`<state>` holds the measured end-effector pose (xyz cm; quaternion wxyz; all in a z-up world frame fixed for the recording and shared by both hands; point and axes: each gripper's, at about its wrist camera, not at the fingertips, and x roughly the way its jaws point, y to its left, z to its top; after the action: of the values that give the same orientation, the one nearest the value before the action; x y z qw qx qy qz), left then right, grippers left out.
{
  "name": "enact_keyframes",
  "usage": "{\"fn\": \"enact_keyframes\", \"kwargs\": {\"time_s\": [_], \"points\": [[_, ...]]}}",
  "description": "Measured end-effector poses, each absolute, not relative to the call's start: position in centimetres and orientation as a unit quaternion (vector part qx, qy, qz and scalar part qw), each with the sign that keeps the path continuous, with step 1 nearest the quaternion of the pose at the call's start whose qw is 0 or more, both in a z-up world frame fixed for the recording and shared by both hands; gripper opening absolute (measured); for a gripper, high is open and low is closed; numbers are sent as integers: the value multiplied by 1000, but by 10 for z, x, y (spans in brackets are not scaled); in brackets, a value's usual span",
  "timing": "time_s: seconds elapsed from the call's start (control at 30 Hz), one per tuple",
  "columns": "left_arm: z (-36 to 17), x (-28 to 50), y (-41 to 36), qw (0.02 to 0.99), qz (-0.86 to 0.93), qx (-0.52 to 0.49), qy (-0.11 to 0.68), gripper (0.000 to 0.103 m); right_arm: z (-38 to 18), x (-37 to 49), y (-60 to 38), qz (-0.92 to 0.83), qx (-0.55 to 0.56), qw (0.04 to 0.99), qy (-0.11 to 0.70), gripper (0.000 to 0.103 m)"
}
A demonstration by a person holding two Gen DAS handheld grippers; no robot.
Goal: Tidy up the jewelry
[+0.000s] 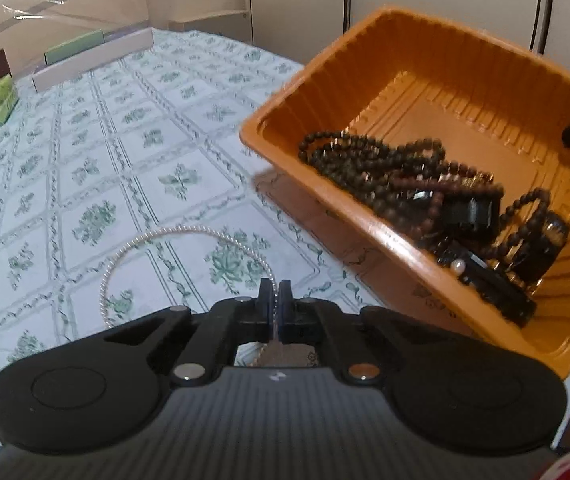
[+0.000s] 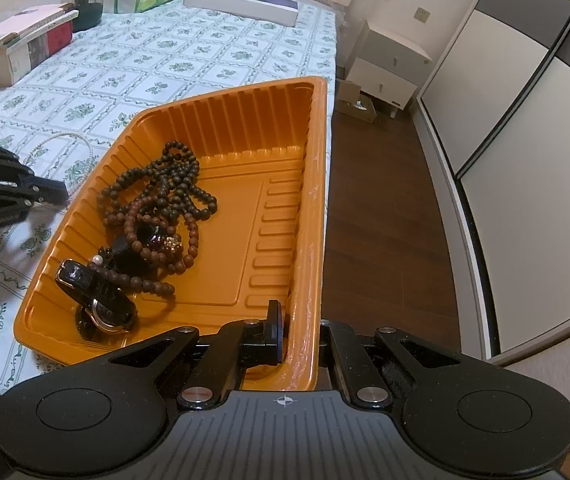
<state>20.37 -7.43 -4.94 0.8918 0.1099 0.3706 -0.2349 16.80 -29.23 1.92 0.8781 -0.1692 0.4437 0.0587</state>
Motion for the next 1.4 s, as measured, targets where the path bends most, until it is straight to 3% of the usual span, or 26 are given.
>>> {"fn": "enact_keyframes", "kwargs": {"time_s": [0.5,0.83,1.07,1.4], "points": [[88,210,-51,923,-272,36,271,1,21,167,-290,59,-171,880,440,4],[161,199,-80,922,-329,15,203,1,22,167,-290,59,-171,879,440,4],[166,201,-117,910,-362,11,201,1,23,166,-291,61,-169,880,441,4],[120,209,-156,891,-377,19,254,1,21,166,-295,62,-159,881,442,4]]}}
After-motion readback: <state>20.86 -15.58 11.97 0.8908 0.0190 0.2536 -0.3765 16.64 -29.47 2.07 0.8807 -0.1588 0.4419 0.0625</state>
